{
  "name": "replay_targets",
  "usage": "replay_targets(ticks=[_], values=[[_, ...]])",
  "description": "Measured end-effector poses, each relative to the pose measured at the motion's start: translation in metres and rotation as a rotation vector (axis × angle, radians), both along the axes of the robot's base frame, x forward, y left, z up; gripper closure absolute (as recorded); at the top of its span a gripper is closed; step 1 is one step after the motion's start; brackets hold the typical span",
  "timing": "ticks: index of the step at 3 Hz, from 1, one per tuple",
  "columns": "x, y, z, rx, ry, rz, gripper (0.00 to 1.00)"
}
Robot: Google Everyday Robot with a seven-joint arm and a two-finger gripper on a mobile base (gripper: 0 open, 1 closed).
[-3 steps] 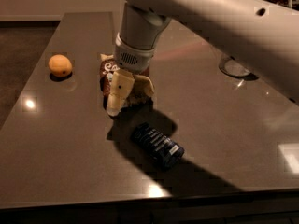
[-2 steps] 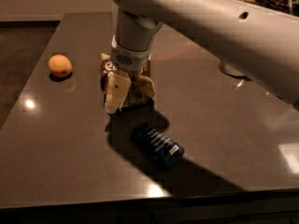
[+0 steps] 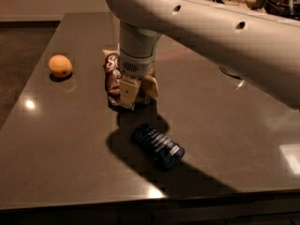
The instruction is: Pick brown chip bag
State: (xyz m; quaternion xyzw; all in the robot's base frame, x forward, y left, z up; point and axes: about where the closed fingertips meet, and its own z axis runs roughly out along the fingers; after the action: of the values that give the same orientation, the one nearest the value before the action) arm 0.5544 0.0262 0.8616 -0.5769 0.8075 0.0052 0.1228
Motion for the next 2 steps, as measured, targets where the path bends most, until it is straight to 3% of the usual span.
replay_targets(ticks=[1, 2], values=[[-0.003, -0.009, 0.008, -0.004, 0.0, 0.019, 0.63], [-0.002, -0.015, 0.026, 0.036, 0.025, 0.048, 0.86]])
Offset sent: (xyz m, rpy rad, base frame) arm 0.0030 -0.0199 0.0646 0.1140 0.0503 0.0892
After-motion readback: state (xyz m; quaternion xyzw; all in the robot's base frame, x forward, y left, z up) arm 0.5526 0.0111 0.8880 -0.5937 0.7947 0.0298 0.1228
